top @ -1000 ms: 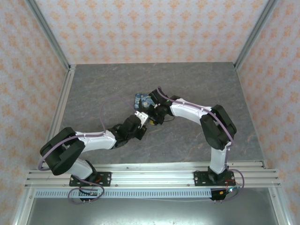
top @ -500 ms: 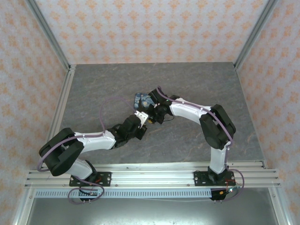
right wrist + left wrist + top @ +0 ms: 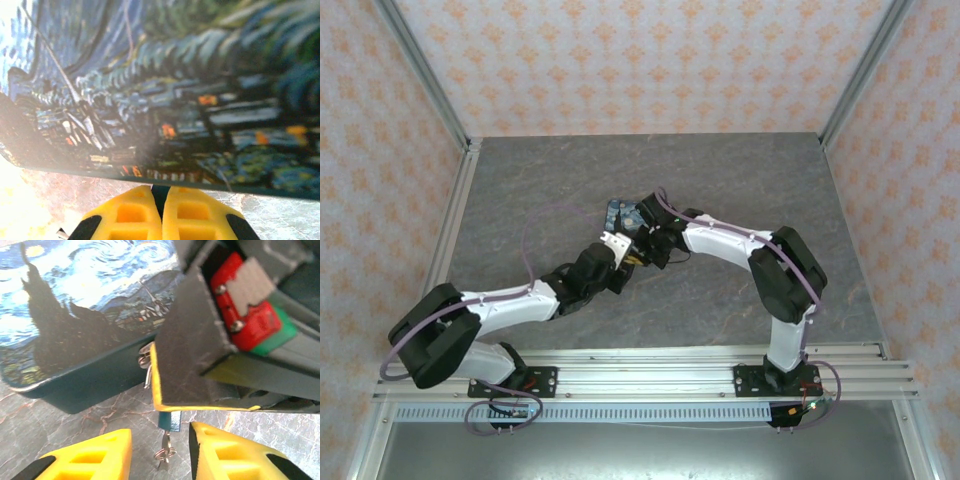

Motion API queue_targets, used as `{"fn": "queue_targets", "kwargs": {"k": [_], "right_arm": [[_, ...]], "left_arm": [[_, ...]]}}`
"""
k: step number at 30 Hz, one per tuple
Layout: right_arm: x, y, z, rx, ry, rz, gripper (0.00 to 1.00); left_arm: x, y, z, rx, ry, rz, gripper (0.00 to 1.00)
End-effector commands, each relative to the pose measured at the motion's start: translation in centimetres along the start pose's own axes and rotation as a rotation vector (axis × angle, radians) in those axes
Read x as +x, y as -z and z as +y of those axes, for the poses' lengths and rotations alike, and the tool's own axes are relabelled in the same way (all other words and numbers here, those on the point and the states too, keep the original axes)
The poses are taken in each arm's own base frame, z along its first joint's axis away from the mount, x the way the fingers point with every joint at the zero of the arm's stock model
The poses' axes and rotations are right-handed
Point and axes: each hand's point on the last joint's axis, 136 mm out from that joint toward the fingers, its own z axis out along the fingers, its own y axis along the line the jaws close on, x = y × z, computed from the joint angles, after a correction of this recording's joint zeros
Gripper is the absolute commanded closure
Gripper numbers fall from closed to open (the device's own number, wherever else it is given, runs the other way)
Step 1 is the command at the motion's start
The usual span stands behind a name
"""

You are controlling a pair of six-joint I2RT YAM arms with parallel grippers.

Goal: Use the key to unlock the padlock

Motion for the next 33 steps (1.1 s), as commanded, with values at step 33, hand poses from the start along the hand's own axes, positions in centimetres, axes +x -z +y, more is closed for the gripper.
{"fn": "queue_targets", "kwargs": {"k": [33], "right_arm": [[-5.5, 3.0, -0.2, -0.044, -0.159, -0.268, 1.00]], "left_arm": [[-4.3, 7.5, 3.4, 0.014, 0.326, 0.075, 0.65]]}}
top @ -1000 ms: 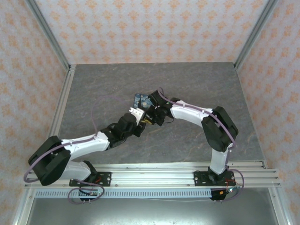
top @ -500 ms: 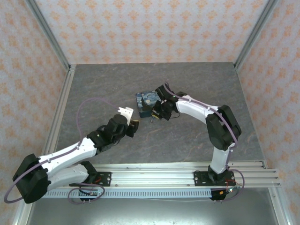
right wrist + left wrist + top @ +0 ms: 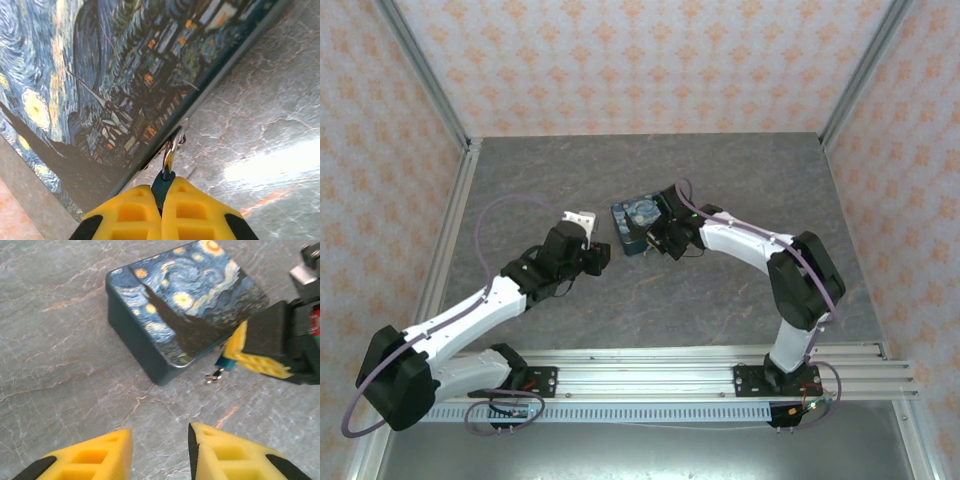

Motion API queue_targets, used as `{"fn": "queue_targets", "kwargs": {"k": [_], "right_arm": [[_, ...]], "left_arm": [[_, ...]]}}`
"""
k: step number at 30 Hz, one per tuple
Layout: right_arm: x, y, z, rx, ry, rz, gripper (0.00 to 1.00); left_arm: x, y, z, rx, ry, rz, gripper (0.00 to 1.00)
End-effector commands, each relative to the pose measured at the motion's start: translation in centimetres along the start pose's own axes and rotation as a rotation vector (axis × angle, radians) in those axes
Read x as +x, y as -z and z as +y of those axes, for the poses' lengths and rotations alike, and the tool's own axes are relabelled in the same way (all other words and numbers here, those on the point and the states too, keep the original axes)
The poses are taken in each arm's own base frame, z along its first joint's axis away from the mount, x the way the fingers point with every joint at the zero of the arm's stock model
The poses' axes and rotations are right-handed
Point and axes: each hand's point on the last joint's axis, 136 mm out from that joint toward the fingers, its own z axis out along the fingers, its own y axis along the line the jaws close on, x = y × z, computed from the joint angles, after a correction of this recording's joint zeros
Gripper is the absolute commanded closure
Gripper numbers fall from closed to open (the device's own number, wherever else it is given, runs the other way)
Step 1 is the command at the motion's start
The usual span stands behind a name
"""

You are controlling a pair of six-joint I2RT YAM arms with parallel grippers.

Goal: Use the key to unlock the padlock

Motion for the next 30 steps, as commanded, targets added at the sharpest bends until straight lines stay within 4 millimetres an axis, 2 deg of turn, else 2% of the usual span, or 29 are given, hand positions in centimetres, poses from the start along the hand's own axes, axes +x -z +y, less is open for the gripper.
{"fn": "queue_targets", "kwargs": {"k": [1, 6, 13, 16, 23, 30], "right_arm": [[-0.3, -0.7, 1.1, -0.033, -0.048, -0.063, 1.00], [-0.6, -1.3, 0.0, -0.038, -0.059, -0.105, 1.00], [0.0, -2.6, -1.5, -0.002, -0.056, -0.068, 1.00], [-0.4, -2.6, -1.7, -0.013, -0.075, -0.090, 1.00], [-1.6, -1.3, -0.4, -0.040, -0.105, -0.155, 1.00], [-2.1, -2.3, 0.3, -0.060, -0.185, -0.157, 1.00]], "left_arm": [[-0.1, 1.9, -0.5, 0.037, 0.012, 0.038, 0.65], [0.8, 3.6, 0.2, 0.050, 0.024, 0.050, 0.65], [1.0, 5.8, 0.5, 0.054, 0.036, 0.017, 0.66], [1.3, 6.4, 0.8, 0.057, 0.047, 0.005, 0.66], [1.9, 8.0, 1.4, 0.046, 0.061, -0.015, 0.66], [2.4, 8.4, 1.7, 0.039, 0.065, -0.009, 0.65]]}}
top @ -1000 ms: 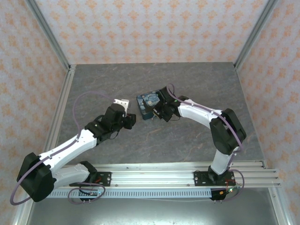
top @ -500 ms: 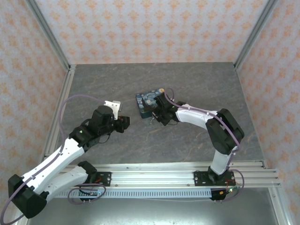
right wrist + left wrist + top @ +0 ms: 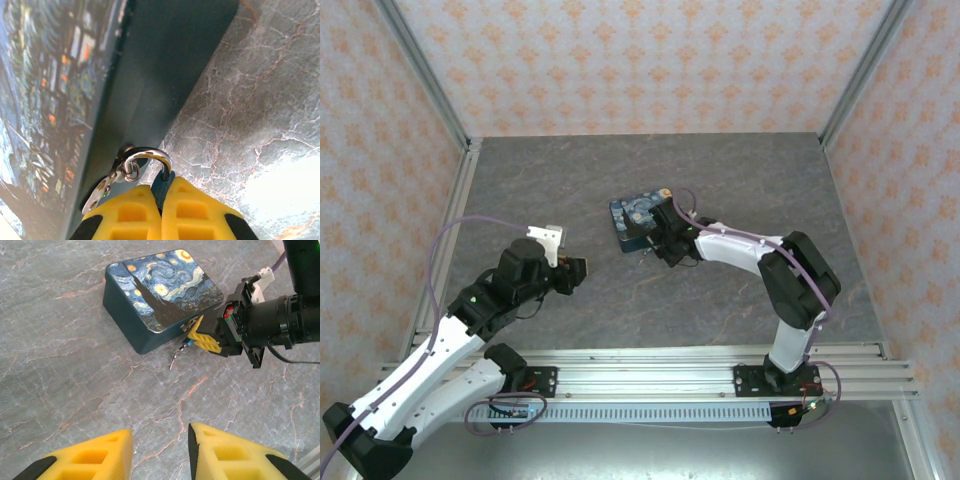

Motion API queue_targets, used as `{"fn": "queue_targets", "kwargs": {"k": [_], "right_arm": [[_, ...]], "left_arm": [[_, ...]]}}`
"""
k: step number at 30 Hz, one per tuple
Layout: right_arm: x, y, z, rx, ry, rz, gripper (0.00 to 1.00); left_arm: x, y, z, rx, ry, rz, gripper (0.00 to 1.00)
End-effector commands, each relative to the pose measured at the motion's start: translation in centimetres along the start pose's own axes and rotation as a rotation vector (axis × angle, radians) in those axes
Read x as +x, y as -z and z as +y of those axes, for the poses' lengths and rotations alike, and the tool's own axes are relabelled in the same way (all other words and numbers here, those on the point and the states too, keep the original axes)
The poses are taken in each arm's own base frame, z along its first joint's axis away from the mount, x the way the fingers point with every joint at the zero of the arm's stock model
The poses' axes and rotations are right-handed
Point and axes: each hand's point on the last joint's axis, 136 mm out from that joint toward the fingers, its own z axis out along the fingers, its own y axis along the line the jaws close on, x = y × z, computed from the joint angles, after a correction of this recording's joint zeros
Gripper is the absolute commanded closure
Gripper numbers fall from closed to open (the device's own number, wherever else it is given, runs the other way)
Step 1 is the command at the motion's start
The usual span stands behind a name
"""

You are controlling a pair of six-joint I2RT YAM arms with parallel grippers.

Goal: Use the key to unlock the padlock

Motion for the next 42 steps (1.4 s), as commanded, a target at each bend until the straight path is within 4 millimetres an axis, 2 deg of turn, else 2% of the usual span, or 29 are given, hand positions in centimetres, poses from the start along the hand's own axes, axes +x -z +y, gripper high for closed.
{"fn": "queue_targets", "kwargs": {"k": [1, 12, 23, 32, 39, 42], "right_arm": [[-1.0, -0.2, 2.1, -0.049, -0.056, -0.043, 1.00], [-1.7, 0.8, 3.0, -0.048, -0.069, -0.082, 1.00], [-1.6, -0.4, 3.1, -0.057, -0.135, -0.061, 1.00], [-2.0, 2.9, 2.8, -0.085, -0.155, -0.116, 1.00], [-2.2, 3.2, 1.9, -0.094, -0.186, -0.131, 1.00], [-2.3, 4.1, 1.9, -0.091, -0.157, -0.140, 1.00]], "left_arm": [[1.1, 0.0, 1.0, -0.038, 0.013, 0.029, 0.65], [1.1, -0.1, 1.1, -0.046, -0.014, 0.042, 0.64], [0.6, 0.1, 1.1, -0.063, -0.032, 0.039, 0.64], [0.2, 0.5, 1.1, -0.069, -0.031, 0.031, 0.64], [0.1, 0.5, 1.1, -0.067, -0.025, 0.026, 0.63], [-0.1, 0.8, 1.2, -0.076, -0.030, 0.024, 0.63]]}}
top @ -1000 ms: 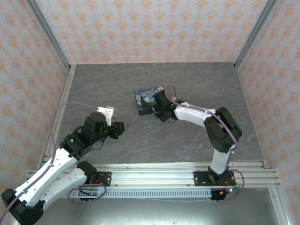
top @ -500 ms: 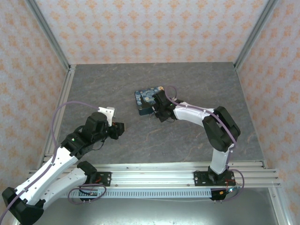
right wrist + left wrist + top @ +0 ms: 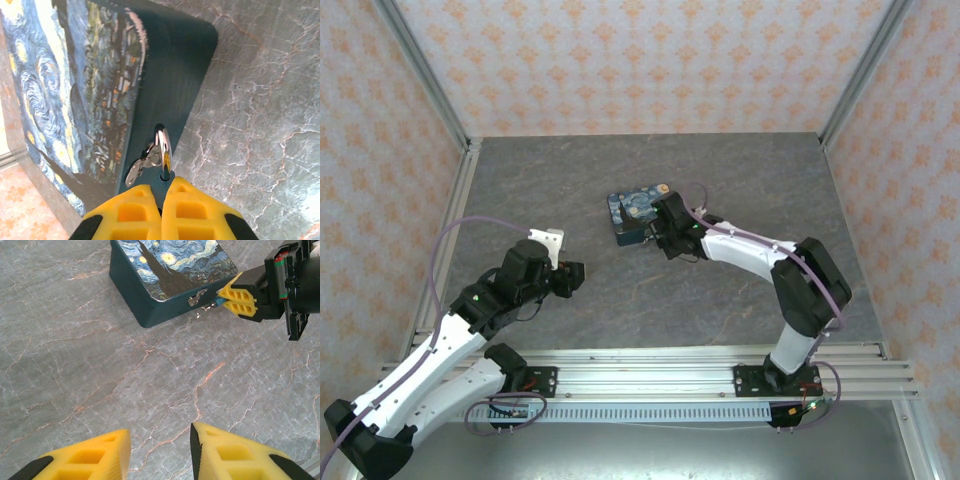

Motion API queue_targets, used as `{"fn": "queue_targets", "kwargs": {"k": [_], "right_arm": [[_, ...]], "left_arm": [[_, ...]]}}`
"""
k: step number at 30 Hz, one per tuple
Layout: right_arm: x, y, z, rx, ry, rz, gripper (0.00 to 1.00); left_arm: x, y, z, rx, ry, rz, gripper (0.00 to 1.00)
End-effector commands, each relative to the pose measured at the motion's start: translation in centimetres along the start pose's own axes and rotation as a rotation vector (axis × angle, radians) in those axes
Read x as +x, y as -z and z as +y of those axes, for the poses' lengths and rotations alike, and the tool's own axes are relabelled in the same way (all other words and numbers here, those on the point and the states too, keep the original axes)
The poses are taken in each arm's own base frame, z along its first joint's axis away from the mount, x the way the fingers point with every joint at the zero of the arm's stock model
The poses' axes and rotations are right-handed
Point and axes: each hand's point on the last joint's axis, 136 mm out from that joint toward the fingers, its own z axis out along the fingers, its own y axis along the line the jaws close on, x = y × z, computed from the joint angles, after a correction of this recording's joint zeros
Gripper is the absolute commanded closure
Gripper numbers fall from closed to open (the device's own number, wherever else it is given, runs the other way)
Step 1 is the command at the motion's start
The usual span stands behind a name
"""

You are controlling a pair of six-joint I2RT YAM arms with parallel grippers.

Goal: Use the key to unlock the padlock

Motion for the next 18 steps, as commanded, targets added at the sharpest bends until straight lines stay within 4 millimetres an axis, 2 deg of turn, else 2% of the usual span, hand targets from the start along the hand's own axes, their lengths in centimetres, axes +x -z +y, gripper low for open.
{"fn": "queue_targets", "kwargs": {"k": [1, 6, 10, 15, 18], "right_arm": [[-0.8, 1.8, 0.2, -0.012, 0.026, -0.049, 1.00], [-1.6, 4.2, 0.7, -0.004, 0.159, -0.046, 1.00], [-1.2, 5.9, 1.4, 0.028, 0.343, 0.010, 1.00], [0.8, 7.9, 1.5, 0.056, 0.541, 0.125, 1.00], [3.6, 8.0, 0.8, 0.053, 0.602, 0.217, 1.00]], "left_arm": [[-1.4, 1.2, 0.3, -0.031, -0.019, -0.033, 0.62], [-2.8, 1.9, 0.8, -0.097, -0.039, -0.033, 0.55], [-4.4, 1.8, 0.7, -0.140, -0.050, -0.006, 0.39], [-6.5, 1.2, 0.5, -0.183, -0.033, 0.026, 0.00], [-7.9, 0.8, 0.5, -0.190, 0.005, 0.016, 0.00]]}}
